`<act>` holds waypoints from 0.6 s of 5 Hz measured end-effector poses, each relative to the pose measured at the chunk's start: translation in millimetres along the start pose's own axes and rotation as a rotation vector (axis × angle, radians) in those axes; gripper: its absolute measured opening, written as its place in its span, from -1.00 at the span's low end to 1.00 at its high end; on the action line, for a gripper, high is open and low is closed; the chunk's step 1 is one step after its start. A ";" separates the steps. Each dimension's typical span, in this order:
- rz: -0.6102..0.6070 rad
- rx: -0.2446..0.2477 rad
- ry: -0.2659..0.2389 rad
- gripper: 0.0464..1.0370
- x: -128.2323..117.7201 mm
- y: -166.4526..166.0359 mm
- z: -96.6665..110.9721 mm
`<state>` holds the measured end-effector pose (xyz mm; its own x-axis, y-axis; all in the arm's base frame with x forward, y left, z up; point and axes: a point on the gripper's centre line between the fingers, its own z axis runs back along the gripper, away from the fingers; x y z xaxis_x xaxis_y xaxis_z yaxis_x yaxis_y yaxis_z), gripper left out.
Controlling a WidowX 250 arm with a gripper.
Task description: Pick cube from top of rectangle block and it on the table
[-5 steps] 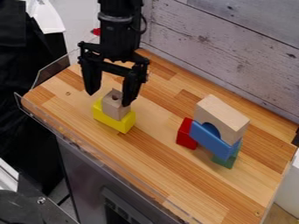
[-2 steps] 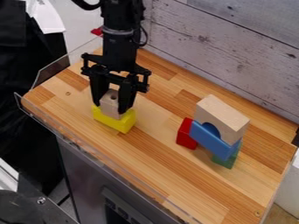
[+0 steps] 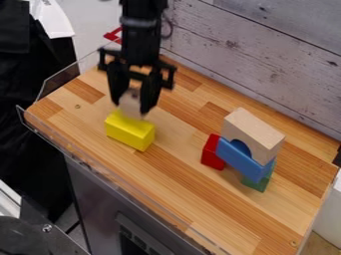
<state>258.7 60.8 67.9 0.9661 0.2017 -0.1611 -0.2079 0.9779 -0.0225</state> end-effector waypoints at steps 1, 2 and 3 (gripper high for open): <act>-0.025 0.013 -0.078 0.08 18.5 -2.5 26.9; -0.034 0.018 -0.082 0.08 33.6 -1.9 26.2; -0.042 0.039 -0.024 0.08 44.3 -1.2 7.2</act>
<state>302.9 68.9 67.8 0.9774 0.1613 -0.1367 -0.1615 0.9868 0.0103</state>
